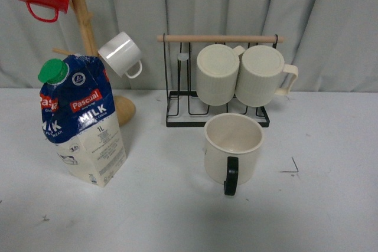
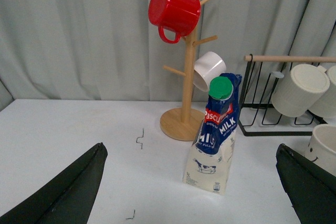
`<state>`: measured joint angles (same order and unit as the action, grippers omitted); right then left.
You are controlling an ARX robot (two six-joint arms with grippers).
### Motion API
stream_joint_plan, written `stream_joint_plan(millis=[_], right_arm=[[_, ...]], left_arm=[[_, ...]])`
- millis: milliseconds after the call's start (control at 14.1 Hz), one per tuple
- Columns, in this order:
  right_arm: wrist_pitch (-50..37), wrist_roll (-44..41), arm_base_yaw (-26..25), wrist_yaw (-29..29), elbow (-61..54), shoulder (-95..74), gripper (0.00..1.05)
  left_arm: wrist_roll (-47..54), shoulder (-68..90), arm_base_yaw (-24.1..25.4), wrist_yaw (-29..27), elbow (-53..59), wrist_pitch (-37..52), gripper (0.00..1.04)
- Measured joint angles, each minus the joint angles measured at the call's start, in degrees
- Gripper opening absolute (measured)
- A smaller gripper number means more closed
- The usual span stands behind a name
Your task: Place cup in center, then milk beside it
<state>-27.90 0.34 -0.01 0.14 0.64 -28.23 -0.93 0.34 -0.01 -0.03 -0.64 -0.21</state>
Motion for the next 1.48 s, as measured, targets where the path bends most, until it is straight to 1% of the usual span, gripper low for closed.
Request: stream_joint_plan(millis=[424, 848, 919, 990, 1131, 1202, 1414, 1485], right_arm=[[11.6, 0.0, 0.0, 0.0, 0.0, 11.9, 0.02], [18.4, 0.0, 0.0, 0.0, 0.0, 18.7, 0.02], [27.3, 0.0, 0.0, -0.1, 0.0, 24.4, 0.02], [27.5, 0.0, 0.0, -0.2, 0.0, 28.2, 0.02], [28.3, 0.0, 0.0, -0.1, 0.0, 27.9, 0.02], [28.0, -0.1, 0.0, -0.1, 0.0, 28.0, 0.1], [28.1, -0.1, 0.0, -0.1, 0.0, 28.0, 0.48], [28.1, -0.1, 0.0, -0.1, 0.0, 28.0, 0.61]], left_arm=[[0.0, 0.0, 0.0, 0.0, 0.0, 0.0, 0.98], [0.0, 0.0, 0.0, 0.0, 0.0, 0.0, 0.98], [0.0, 0.0, 0.0, 0.0, 0.0, 0.0, 0.98], [0.0, 0.0, 0.0, 0.0, 0.0, 0.0, 0.98], [0.0, 0.0, 0.0, 0.0, 0.0, 0.0, 0.98], [0.0, 0.0, 0.0, 0.0, 0.0, 0.0, 0.98], [0.0, 0.0, 0.0, 0.0, 0.0, 0.0, 0.98], [-0.5, 1.0, 0.5, 1.0, -1.2, -4.3, 0.98]])
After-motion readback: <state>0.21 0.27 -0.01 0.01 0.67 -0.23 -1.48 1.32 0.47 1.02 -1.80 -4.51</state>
